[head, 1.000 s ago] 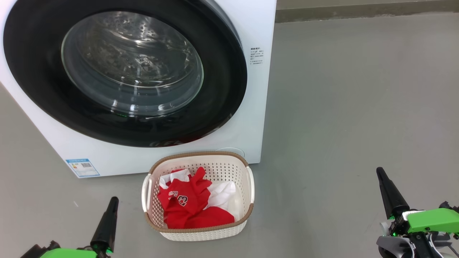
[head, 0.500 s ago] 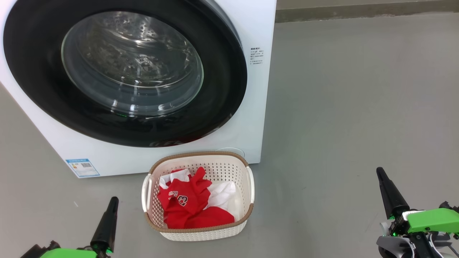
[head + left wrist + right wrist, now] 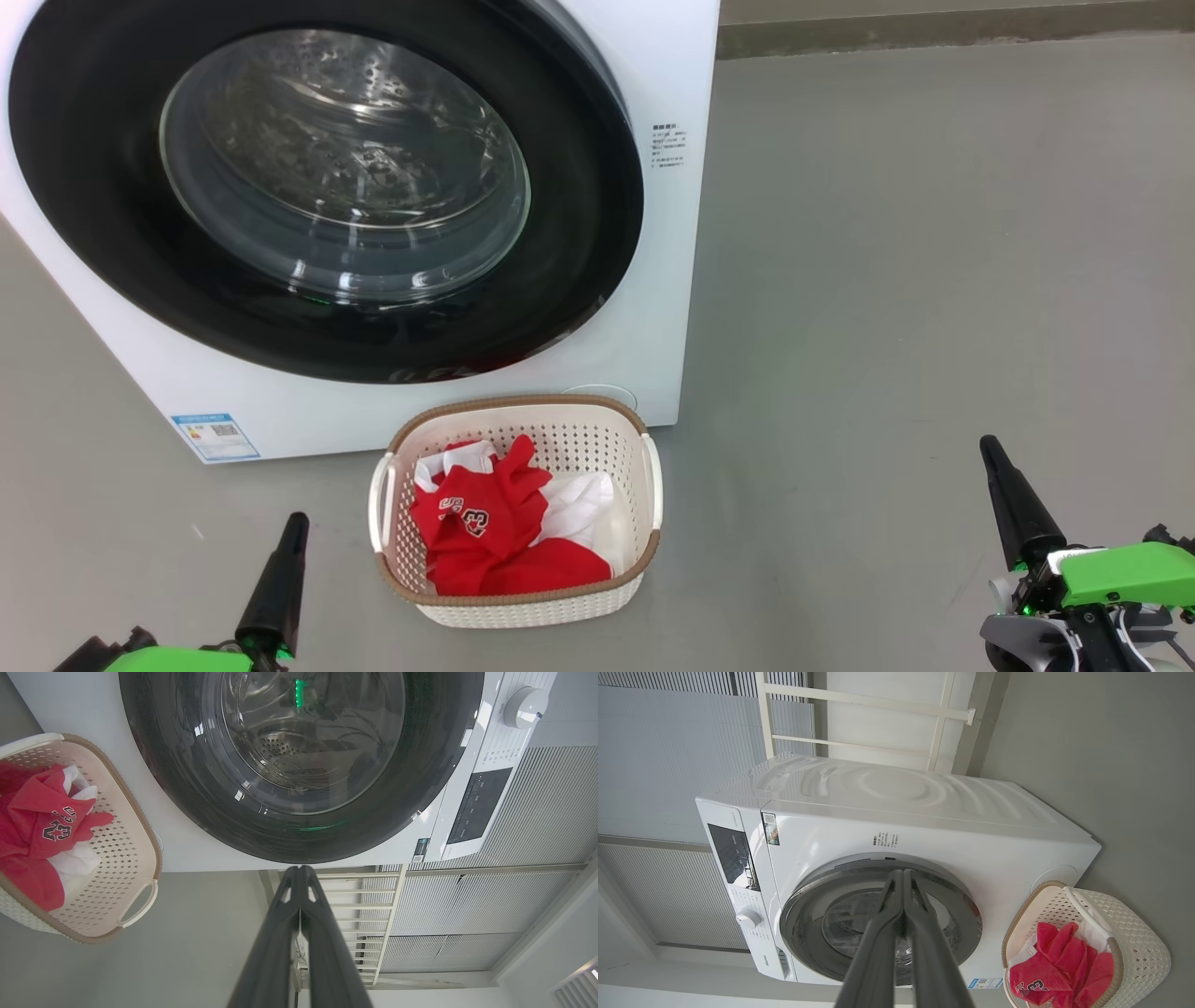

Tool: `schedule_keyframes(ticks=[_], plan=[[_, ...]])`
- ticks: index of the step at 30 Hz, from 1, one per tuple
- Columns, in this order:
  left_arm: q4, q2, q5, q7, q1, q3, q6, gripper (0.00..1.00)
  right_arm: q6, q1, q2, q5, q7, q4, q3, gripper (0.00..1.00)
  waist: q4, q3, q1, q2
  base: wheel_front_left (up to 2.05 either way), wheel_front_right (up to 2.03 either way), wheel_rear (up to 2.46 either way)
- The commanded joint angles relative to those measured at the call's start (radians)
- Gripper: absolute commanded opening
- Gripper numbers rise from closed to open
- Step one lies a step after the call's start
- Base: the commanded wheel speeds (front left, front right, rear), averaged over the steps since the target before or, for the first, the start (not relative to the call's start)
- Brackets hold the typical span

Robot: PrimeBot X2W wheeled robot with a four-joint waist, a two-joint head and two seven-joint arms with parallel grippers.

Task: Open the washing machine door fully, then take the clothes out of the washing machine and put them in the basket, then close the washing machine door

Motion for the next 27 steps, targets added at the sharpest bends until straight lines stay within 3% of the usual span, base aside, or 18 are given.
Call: schedule_keyframes(ticks=[1, 27], plan=[[-0.021, 0.011, -0.007, 0.005, -0.040, 0.034, -0.007, 0.00, -0.001, -0.043, -0.014, 0.004, 0.006, -0.029, 0.017, 0.00, 0.000, 0.000, 0.0000, 0.0000, 0.00, 0.00, 0.00], [-0.021, 0.011, -0.007, 0.005, -0.040, 0.034, -0.007, 0.00, -0.001, -0.043, -0.014, 0.004, 0.006, -0.029, 0.017, 0.00, 0.000, 0.000, 0.0000, 0.0000, 0.00, 0.00, 0.00]])
